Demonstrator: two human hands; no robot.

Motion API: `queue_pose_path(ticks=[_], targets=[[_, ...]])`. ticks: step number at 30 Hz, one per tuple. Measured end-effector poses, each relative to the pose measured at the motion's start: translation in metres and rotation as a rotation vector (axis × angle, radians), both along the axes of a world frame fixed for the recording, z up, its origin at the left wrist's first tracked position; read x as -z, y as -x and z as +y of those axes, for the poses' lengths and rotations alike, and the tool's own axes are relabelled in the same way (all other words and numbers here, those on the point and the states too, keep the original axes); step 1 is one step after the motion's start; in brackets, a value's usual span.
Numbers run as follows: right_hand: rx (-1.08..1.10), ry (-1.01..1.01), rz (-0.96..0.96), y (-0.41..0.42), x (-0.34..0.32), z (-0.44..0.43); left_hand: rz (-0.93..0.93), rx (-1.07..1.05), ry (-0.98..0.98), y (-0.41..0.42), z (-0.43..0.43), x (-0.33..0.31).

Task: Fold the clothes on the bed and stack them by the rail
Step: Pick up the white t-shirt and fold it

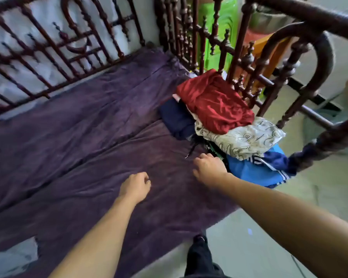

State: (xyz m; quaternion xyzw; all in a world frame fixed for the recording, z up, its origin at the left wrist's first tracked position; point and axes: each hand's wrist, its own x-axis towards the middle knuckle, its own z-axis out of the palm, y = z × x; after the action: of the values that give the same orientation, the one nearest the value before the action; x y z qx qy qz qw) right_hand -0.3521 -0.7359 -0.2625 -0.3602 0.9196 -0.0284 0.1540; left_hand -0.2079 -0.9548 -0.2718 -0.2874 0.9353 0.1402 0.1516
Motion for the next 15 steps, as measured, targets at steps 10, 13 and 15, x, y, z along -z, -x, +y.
queue_pose_path(ticks=[10, 13, 15], targets=[[-0.340, -0.023, -0.049, -0.192, -0.039, -0.103, 0.087, -0.408, 0.015, -0.279, -0.042, -0.048], [-0.447, -0.009, -0.045, -0.253, -0.047, -0.152, 0.100, -0.513, 0.026, -0.363, -0.063, -0.060], [-0.508, -0.004, -0.049, -0.297, -0.049, -0.188, 0.108, -0.576, 0.032, -0.423, -0.079, -0.065]])
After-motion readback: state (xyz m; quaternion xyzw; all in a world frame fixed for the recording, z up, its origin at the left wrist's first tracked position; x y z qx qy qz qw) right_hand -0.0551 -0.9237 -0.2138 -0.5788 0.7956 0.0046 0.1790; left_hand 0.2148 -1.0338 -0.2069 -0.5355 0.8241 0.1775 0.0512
